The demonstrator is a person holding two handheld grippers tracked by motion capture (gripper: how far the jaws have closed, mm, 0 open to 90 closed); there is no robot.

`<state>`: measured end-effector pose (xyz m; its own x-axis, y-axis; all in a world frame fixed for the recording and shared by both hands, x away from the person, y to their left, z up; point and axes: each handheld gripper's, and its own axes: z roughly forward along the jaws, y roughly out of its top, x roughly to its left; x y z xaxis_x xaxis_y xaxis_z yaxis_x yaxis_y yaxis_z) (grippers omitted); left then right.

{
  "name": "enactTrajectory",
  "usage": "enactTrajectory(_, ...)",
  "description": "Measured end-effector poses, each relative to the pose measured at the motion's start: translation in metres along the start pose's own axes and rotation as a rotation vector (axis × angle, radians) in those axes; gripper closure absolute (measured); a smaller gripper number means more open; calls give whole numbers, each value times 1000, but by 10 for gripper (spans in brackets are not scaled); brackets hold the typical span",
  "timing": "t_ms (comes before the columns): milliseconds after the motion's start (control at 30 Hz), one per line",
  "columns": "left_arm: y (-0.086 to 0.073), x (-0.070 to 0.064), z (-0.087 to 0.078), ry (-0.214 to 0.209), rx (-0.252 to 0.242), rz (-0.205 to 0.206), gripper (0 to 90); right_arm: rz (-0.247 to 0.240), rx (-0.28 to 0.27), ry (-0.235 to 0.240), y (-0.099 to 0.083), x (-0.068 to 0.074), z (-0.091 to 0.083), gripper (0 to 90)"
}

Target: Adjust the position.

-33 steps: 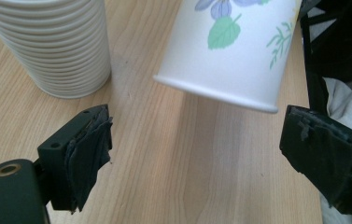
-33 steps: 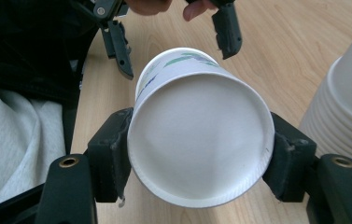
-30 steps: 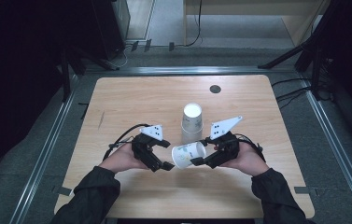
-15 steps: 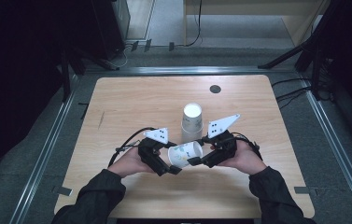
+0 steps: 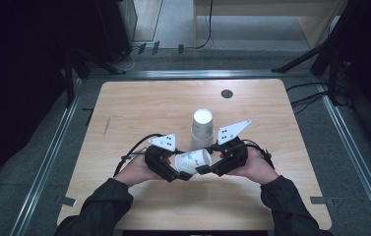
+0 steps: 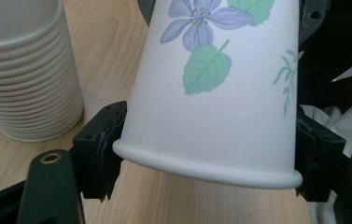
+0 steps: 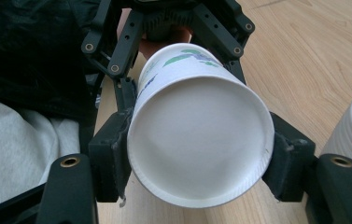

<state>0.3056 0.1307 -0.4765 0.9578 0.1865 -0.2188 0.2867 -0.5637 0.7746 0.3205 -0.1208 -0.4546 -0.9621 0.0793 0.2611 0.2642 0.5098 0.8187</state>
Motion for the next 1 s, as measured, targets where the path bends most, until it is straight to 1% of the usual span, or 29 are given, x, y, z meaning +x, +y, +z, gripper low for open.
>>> enactTrajectory(67,1,0,0,2,1,0,254,-5,-1,-5,0,0,0,354)
enactTrajectory(167,2,-1,-3,1,5,2,266,-7,-4,-1,0,0,-1,345)
enactTrajectory(233,3,0,-5,-4,12,-4,270,-9,-6,-7,0,1,0,288)
enactTrajectory(300,3,1,-9,-2,21,-10,270,-6,2,-17,-1,1,0,258)
enactTrajectory(333,4,2,-12,8,23,-11,270,-9,2,-25,-1,0,0,250)
enactTrajectory(400,5,3,-18,16,26,-15,269,-8,9,-31,-2,0,-1,246)
enactTrajectory(433,5,4,-22,29,26,-17,269,-6,12,-37,-3,0,-2,246)
enactTrajectory(467,6,5,-25,32,29,-24,268,-9,17,-46,-4,0,-2,246)
enactTrajectory(533,8,6,-30,51,41,-24,268,-7,27,-58,-5,0,-3,247)
enactTrajectory(600,10,7,-35,54,48,-21,268,-8,36,-69,-7,0,-4,250)
enactTrajectory(633,12,8,-36,47,53,-23,268,-6,38,-73,-8,0,-4,250)
enactTrajectory(733,17,9,-39,42,101,-12,268,-6,49,-88,-10,1,-4,252)
enactTrajectory(800,19,10,-38,56,140,2,268,-5,56,-92,-12,1,-4,255)
enactTrajectory(833,21,10,-37,71,164,13,268,-8,58,-94,-13,1,-4,256)
enactTrajectory(867,22,10,-37,71,181,20,268,-6,59,-96,-13,2,-4,259)
enactTrajectory(1000,26,12,-33,52,241,40,268,-5,65,-107,-15,3,-3,260)
